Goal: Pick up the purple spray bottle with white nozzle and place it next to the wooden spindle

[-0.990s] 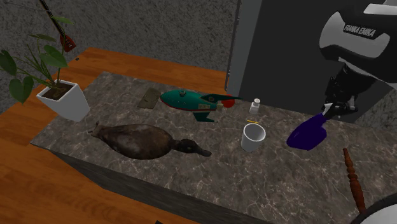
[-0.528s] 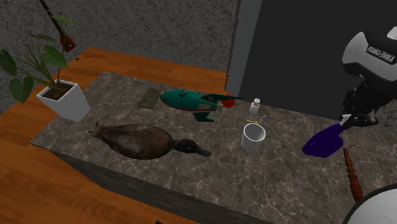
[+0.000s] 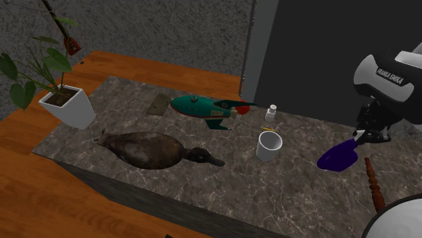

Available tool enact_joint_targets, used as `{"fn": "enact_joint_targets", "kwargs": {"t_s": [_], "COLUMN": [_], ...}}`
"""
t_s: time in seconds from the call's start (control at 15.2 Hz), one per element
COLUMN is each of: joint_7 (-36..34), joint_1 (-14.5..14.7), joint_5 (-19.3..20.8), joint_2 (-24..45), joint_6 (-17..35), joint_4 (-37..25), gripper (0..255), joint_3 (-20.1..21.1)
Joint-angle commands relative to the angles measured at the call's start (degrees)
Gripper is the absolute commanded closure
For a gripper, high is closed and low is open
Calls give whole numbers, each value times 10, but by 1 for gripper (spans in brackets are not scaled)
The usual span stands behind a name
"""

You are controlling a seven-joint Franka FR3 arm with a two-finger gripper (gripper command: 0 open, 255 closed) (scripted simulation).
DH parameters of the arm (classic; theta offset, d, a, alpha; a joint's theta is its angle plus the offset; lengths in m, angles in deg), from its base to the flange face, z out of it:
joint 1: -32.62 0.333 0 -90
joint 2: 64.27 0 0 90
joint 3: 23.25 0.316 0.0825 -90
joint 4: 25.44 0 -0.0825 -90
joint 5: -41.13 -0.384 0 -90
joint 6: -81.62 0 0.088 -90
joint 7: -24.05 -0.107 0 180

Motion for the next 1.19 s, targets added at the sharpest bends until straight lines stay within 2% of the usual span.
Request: {"fn": "enact_joint_targets", "kwargs": {"t_s": [0.0, 0.59, 1.12], "joint_7": [-1, -8, -8], "joint_1": [0, 2, 2], "joint_5": [2, 11, 11], "joint_2": [5, 37, 39], "joint_6": [11, 58, 60], "joint_4": [5, 21, 22], "gripper": [255, 255, 255], "joint_3": [-1, -8, -9]}}
